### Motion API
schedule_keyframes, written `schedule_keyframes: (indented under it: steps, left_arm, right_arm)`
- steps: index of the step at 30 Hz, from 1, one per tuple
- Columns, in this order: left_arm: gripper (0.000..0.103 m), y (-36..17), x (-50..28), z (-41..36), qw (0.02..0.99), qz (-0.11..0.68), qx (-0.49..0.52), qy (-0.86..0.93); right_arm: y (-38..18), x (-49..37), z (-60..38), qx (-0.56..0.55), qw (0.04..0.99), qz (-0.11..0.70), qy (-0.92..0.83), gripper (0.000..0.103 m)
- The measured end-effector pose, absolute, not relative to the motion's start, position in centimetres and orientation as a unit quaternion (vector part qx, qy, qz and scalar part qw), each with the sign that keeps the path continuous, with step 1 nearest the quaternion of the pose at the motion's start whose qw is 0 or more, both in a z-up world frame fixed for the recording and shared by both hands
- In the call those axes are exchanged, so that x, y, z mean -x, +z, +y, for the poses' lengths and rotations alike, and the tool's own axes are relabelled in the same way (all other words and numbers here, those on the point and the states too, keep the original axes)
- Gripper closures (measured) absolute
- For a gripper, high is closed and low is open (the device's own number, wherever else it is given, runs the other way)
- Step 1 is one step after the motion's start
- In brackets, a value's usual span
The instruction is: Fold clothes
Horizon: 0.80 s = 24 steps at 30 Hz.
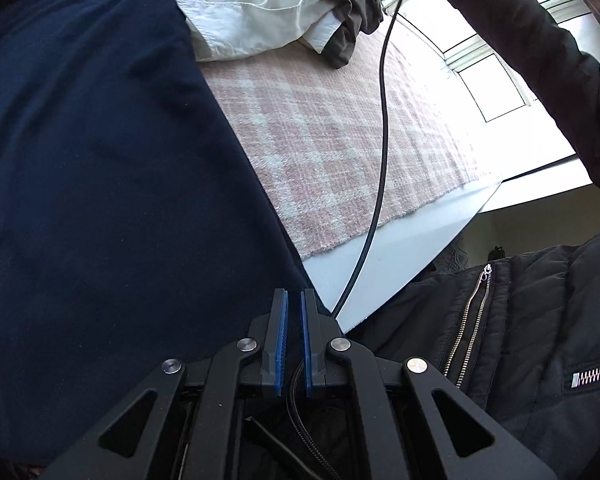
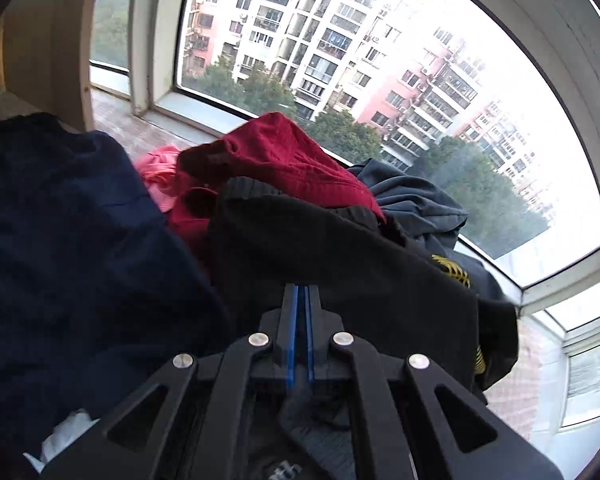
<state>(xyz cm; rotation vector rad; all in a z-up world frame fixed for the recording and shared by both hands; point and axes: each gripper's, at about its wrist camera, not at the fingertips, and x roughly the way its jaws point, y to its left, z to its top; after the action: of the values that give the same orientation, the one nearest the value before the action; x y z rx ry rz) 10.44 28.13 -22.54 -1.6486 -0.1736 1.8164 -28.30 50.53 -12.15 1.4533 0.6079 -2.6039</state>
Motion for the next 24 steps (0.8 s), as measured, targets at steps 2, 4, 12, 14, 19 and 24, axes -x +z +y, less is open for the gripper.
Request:
schedule_keyframes:
  steps: [2, 4, 12, 14, 19, 24]
  left_arm:
    - [0.098, -22.4, -10.9, 27.4, 0.33, -0.062, 0.633, 0.698]
    - [0.098, -21.9, -11.2, 25.9, 0.325, -0.068, 0.63, 0.702]
    - [0.098, -21.7, -13.5, 16.8, 0.266, -0.074, 0.635, 0.722]
    - [0.098, -22.0, -14.5, 14.0, 0.253, -0.079, 0.636, 0.725]
    - [0.098, -22.2, -17.3, 7.3, 0.227, -0.103, 0.624, 0.741]
    - [0.098, -22.4, -20.5, -0.5, 0.184, -0.128, 0.612, 0.759]
  right_arm:
    - [-11.1, 24.6, 49.6, -0.477, 0.094, 0.182, -0.855, 0.095]
    - [-11.6, 20.4, 47.3, -0.483, 0.147, 0.171, -0.846, 0.081]
    - [-20.4, 0.7, 44.3, -0.575, 0.278, 0.026, -0.769, 0.064]
    - [-22.8, -3.7, 43.3, -0.593, 0.27, 0.021, -0.758, 0.064]
    - [-26.3, -9.1, 39.8, -0.594, 0.244, -0.006, -0.766, 0.064]
    - [-27.6, -10.7, 36.9, -0.603, 0.201, 0.049, -0.771, 0.064]
